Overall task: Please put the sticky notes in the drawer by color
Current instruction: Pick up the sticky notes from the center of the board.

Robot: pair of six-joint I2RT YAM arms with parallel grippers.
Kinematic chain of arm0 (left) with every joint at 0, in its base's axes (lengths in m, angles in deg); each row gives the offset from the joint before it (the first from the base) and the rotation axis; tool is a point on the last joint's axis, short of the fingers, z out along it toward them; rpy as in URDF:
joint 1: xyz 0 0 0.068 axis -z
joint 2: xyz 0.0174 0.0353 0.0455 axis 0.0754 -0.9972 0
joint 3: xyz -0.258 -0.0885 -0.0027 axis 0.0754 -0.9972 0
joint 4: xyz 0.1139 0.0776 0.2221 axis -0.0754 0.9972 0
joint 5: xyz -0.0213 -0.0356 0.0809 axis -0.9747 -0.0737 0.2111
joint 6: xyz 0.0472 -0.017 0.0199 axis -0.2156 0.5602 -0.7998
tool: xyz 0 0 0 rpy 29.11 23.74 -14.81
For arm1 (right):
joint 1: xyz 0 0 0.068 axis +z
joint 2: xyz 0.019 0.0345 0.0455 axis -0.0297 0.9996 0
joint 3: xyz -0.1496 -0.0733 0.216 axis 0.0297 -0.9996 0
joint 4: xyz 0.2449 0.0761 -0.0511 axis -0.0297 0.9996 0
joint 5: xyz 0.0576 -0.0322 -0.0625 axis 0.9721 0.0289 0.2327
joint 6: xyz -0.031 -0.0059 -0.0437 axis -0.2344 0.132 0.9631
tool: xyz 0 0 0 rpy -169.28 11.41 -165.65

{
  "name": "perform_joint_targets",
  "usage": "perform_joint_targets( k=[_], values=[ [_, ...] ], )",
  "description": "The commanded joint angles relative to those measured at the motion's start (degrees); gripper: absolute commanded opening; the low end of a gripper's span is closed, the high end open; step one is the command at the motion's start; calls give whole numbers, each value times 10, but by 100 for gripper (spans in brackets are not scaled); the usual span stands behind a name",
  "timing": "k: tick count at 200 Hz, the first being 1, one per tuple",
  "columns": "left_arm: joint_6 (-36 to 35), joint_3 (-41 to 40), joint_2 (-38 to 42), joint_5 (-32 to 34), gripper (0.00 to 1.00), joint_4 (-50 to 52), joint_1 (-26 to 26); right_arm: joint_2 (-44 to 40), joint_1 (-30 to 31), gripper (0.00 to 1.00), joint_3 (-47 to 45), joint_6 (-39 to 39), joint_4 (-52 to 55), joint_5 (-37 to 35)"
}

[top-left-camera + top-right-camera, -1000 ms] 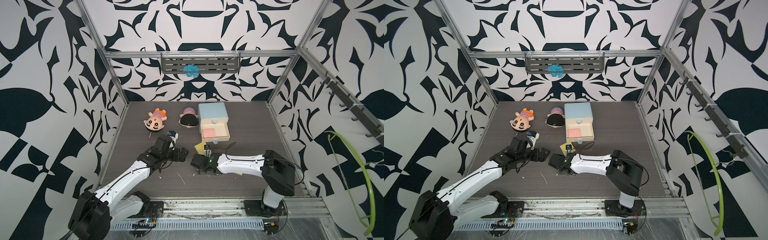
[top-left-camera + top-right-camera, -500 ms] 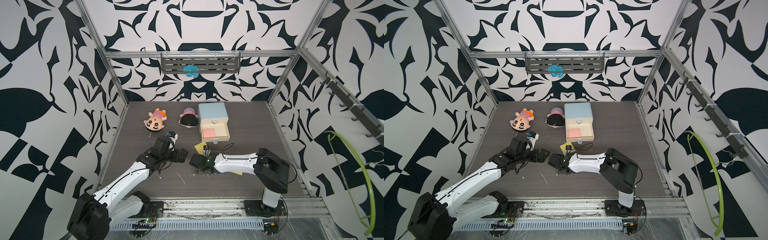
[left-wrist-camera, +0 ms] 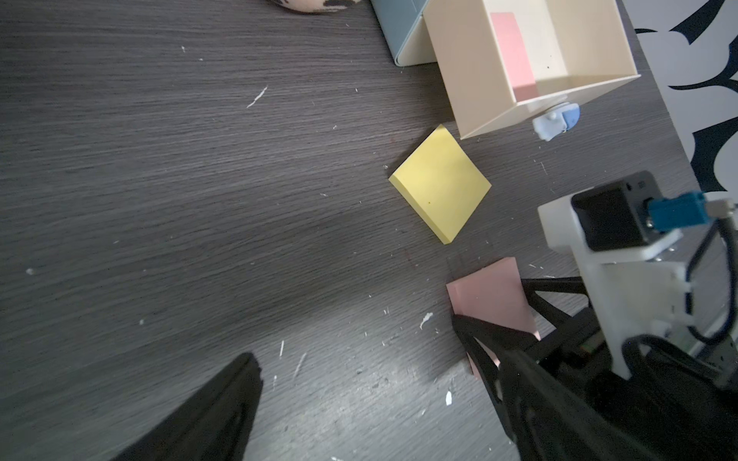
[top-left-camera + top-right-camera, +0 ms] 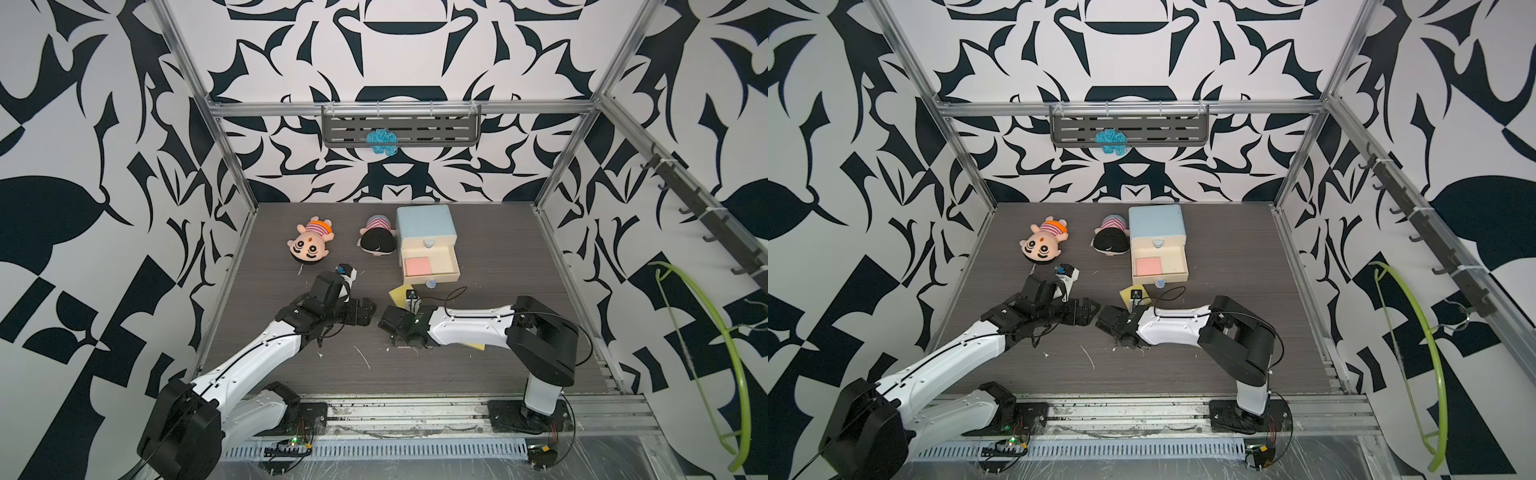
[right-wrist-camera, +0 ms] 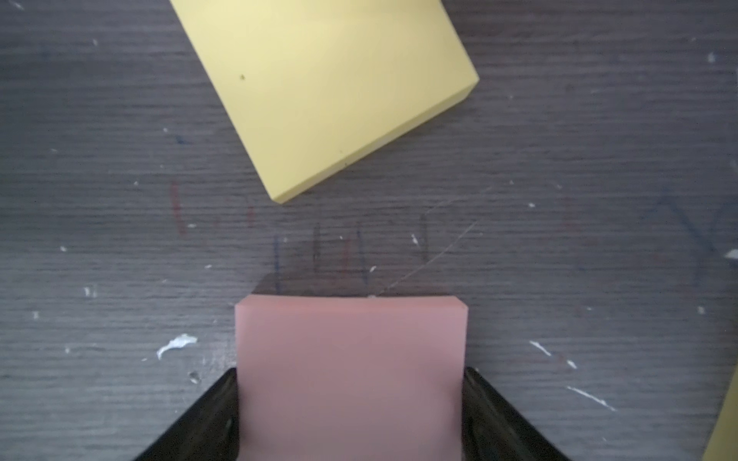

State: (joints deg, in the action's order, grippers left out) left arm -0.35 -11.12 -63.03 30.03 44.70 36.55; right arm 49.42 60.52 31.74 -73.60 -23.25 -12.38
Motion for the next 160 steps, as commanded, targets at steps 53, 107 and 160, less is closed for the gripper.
perform_joint_targets(
  k=[53, 107, 160],
  values=[
    [-2, 17, -5, -5, 99, 6, 1, -25, -1, 82, -4, 32, 21, -4],
    [0, 16, -9, -6, 99, 0, 1, -96, -1, 82, 12, 56, 41, -27],
    [1, 18, -20, -15, 99, -18, 1, -169, -60, 82, 33, 129, 59, -65]
  ],
)
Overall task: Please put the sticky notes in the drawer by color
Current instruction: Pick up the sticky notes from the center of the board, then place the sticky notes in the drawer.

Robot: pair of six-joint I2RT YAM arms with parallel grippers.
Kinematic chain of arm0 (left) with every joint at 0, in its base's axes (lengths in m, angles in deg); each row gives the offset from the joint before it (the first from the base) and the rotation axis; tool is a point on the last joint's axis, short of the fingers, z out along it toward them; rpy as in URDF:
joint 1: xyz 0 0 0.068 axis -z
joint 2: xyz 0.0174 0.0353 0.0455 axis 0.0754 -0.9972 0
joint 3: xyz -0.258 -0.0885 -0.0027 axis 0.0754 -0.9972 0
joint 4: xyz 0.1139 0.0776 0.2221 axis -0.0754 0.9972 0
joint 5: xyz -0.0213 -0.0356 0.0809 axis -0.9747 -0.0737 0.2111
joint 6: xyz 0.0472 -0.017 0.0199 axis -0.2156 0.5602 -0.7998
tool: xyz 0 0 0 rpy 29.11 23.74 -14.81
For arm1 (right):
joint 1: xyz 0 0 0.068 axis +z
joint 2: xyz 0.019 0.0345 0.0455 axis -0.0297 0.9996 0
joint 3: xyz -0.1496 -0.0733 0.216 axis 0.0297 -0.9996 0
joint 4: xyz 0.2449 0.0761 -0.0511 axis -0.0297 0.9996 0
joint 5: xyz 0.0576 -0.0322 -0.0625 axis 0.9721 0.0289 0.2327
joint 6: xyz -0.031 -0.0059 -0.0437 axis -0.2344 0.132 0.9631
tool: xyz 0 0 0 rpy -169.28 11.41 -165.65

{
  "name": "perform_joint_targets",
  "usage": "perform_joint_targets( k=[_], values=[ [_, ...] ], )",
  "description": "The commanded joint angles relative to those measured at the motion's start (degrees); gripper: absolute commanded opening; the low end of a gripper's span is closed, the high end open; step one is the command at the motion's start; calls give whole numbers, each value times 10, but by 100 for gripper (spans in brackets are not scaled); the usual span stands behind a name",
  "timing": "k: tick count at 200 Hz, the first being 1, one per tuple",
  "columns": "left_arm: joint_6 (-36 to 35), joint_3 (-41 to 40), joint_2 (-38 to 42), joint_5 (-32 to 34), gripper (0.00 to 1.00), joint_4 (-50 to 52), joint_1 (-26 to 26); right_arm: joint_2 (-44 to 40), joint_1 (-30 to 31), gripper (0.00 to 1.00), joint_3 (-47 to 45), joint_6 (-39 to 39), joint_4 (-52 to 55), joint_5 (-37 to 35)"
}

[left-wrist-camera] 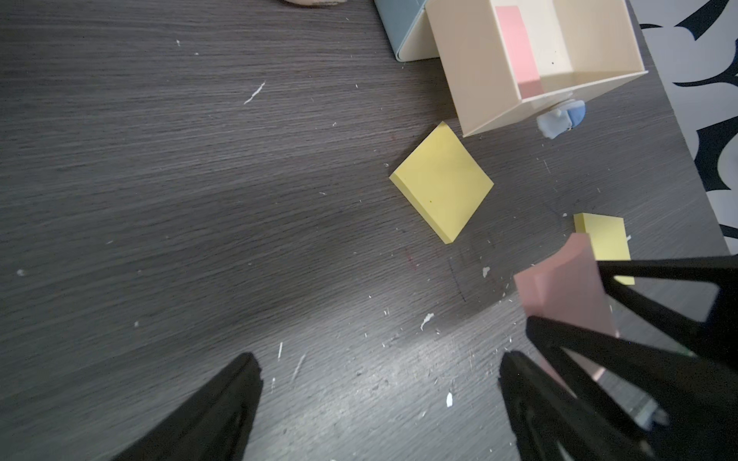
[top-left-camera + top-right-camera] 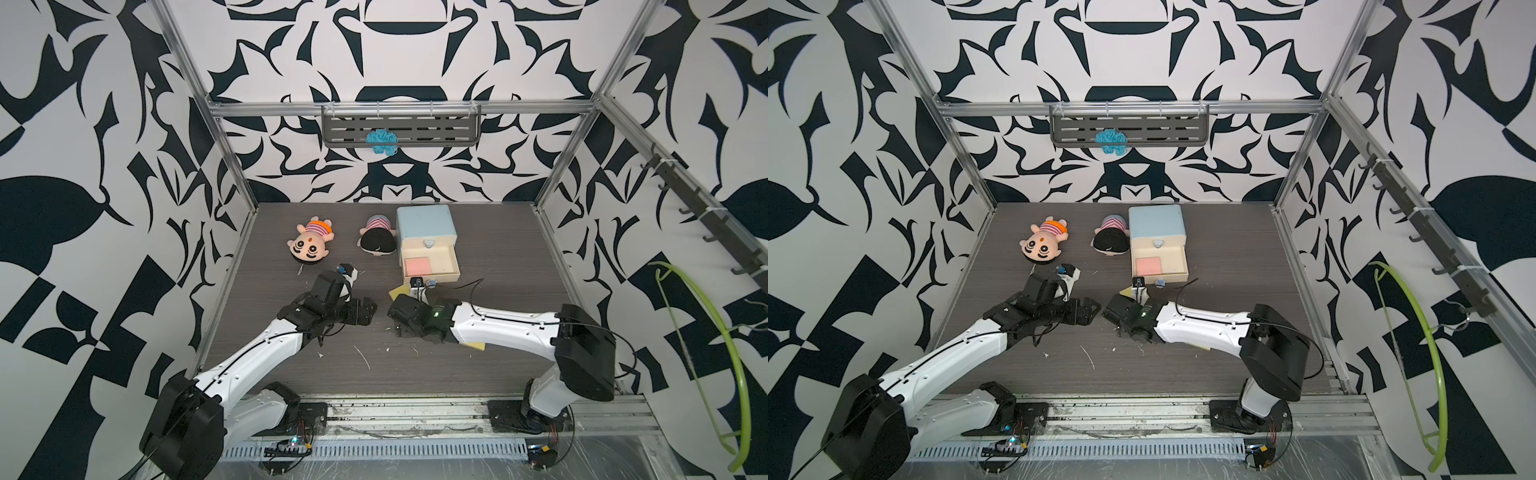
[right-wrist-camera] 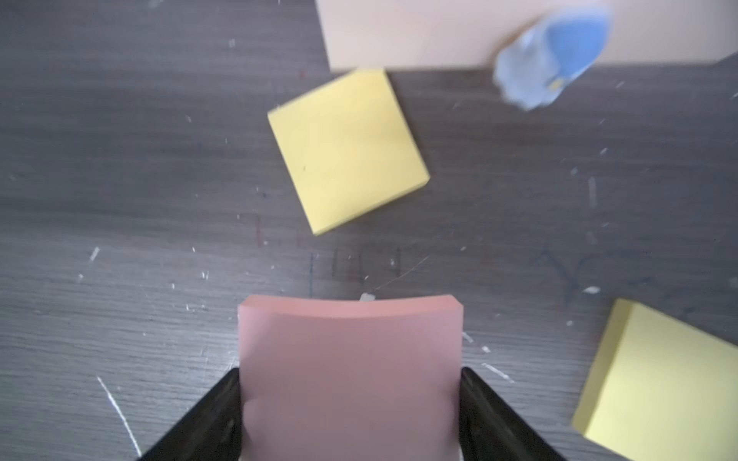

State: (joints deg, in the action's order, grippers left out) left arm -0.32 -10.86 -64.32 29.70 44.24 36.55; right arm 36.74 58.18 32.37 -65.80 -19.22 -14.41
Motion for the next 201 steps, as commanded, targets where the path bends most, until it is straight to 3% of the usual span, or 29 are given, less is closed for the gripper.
perform_joint_targets(
  k=[1, 48, 103, 201],
  values=[
    [1, 15, -8, -12, 99, -15, 1, -43, -38, 82, 27, 53, 19, -46],
    [11, 15, -11, -34, 99, -37, 1, -103, -145, 82, 13, 167, -65, -18],
    [12, 11, -18, -36, 99, -42, 1, -62, -205, 82, 19, 315, -191, 11],
    [4, 21, -33, -31, 99, -37, 1, 4, -265, 82, 2, 380, -319, 55]
  ],
)
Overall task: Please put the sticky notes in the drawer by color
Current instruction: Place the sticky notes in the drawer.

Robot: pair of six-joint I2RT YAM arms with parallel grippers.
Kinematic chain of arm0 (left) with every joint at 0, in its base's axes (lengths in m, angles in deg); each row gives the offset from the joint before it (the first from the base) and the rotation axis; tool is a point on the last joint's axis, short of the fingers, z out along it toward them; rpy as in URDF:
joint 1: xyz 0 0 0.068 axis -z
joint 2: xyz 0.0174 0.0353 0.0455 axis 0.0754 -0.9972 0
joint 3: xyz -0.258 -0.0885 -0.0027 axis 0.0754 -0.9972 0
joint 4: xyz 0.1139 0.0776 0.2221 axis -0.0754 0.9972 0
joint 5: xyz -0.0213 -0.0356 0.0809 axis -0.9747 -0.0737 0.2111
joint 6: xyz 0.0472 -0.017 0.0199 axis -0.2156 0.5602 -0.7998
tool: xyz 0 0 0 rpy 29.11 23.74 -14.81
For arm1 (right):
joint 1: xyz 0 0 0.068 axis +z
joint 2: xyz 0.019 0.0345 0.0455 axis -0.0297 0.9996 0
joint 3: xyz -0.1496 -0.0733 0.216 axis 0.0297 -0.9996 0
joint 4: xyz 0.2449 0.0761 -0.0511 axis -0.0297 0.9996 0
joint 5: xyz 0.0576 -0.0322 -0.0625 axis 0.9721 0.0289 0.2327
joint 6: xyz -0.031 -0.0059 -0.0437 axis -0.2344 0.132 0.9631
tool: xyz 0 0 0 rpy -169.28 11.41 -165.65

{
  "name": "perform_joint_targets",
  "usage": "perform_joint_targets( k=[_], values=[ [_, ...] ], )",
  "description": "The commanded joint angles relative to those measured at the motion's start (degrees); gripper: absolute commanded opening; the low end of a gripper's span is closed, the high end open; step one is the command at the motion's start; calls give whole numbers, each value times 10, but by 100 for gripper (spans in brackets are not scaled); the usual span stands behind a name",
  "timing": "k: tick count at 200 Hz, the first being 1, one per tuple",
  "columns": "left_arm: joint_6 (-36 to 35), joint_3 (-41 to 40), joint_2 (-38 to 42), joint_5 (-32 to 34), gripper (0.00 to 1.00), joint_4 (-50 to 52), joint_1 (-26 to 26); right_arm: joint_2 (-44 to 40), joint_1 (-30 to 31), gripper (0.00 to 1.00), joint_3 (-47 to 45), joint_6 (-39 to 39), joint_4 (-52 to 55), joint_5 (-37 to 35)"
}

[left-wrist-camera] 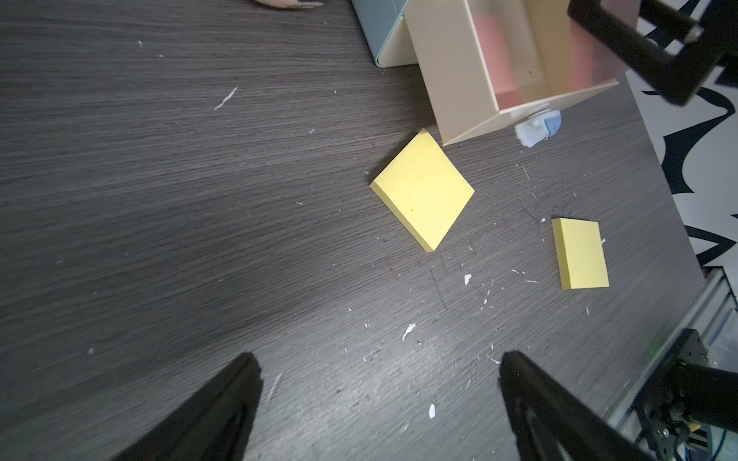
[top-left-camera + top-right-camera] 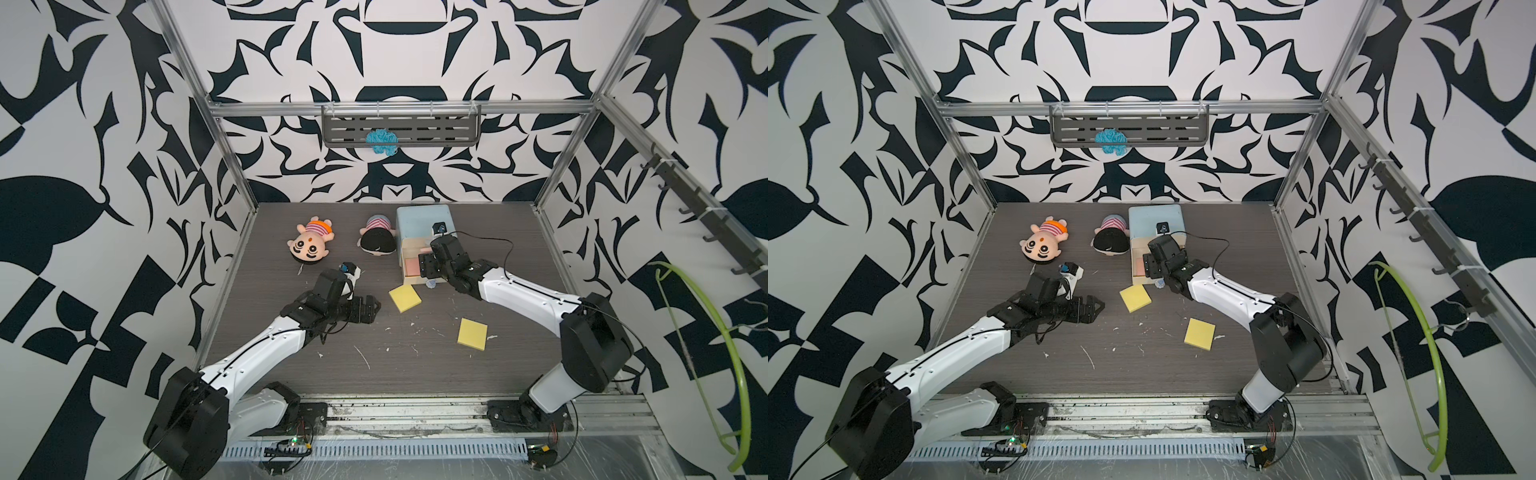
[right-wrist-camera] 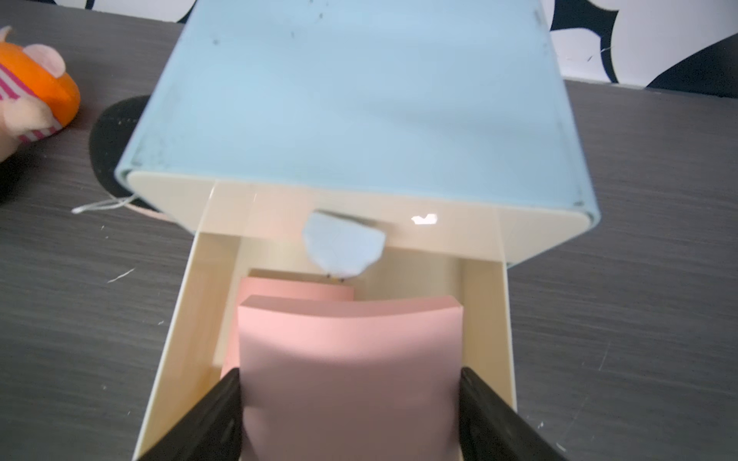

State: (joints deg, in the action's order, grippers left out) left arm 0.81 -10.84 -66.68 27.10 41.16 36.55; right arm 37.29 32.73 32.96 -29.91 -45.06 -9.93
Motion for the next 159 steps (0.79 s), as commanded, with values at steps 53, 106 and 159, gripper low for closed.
perform_joint_targets(
  k=[53, 106, 159],
  values=[
    [-6, 25, -16, -6, 99, -5, 1, 23, -23, 82, -22, 23, -105, 13],
    [-6, 28, -16, -4, 99, 0, 1, -5, -24, 95, -30, 23, -93, 23],
    [0, 54, -29, -14, 99, -14, 1, -101, -24, 97, -75, 2, -74, 28]
  ],
)
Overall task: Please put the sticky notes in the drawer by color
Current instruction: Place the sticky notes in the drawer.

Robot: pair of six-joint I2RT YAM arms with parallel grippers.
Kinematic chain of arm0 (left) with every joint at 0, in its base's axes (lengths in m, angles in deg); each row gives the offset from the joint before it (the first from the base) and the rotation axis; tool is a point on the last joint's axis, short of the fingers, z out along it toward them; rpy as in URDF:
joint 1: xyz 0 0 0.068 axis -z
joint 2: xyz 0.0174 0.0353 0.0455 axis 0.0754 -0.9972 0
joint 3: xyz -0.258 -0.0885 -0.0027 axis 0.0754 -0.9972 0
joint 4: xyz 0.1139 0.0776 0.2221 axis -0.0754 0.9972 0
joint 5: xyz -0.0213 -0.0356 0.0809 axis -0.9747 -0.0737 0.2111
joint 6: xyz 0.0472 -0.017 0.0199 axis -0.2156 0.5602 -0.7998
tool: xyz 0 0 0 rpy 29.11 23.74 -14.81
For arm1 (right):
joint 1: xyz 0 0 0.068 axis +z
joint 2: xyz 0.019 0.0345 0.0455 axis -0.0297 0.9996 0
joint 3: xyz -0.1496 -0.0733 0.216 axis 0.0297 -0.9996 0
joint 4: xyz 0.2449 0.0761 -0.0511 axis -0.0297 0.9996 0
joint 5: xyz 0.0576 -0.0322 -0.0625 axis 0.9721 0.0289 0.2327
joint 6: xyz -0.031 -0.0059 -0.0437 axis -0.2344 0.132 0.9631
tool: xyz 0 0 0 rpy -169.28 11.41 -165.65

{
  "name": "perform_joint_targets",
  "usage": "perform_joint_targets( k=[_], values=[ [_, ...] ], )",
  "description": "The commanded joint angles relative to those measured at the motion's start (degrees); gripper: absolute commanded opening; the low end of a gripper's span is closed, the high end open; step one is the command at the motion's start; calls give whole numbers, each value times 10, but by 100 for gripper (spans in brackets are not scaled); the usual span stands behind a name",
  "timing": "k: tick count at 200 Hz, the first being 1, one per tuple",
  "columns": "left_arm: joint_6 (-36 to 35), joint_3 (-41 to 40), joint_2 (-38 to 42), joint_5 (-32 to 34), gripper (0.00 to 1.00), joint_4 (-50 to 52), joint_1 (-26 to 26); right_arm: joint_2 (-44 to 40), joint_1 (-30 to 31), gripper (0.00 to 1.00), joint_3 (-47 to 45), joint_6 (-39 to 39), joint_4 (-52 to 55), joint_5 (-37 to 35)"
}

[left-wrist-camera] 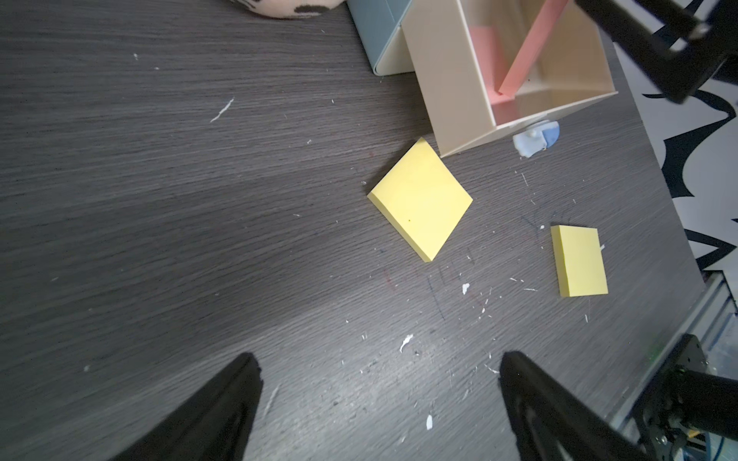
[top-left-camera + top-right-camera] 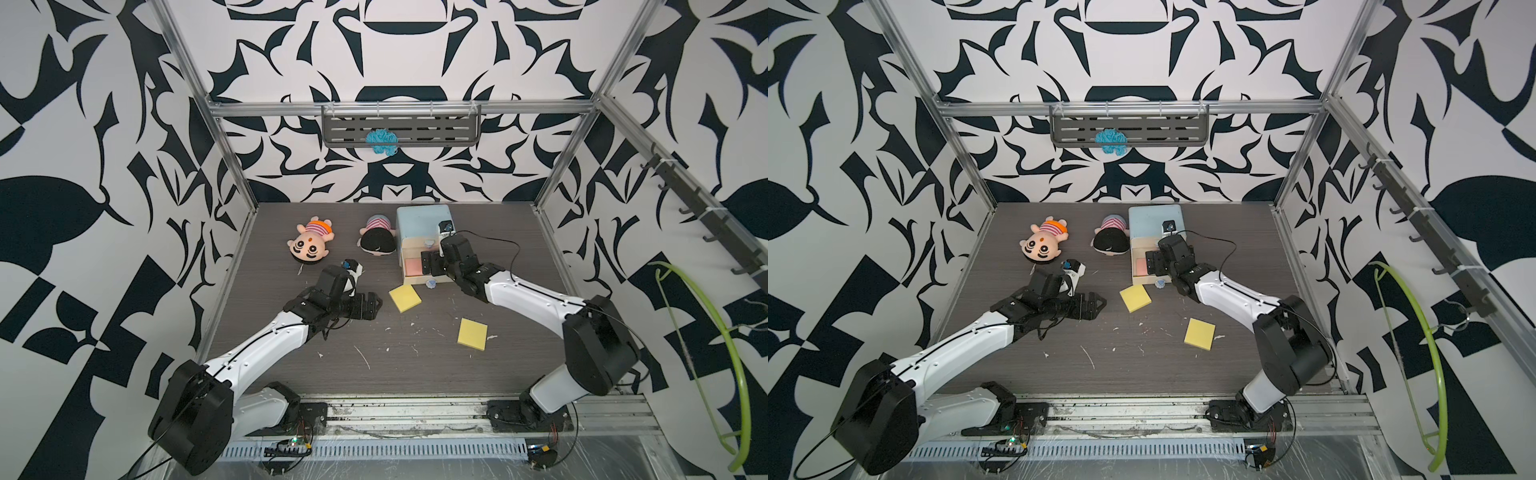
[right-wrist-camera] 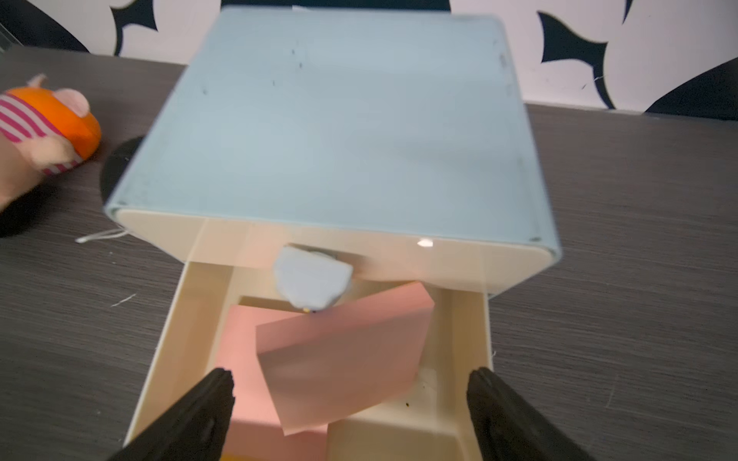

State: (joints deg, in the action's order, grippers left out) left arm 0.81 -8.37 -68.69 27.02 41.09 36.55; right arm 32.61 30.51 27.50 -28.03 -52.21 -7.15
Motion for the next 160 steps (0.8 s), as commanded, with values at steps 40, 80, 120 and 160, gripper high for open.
perform_joint_targets(
  k=[40, 80, 120, 160],
  values=[
    [5, 74, -38, -26, 99, -29, 1, -101, -3, 85, -63, -50, 13, -13],
    [10, 97, -81, -36, 99, -50, 15, -71, -13, 60, -8, -60, 32, -12],
    [15, 89, -78, -22, 99, -54, 29, -2, -32, 51, 50, -74, 18, 22],
    [5, 92, -67, -12, 99, -43, 29, 63, -51, 50, 78, -101, -3, 87]
  ],
)
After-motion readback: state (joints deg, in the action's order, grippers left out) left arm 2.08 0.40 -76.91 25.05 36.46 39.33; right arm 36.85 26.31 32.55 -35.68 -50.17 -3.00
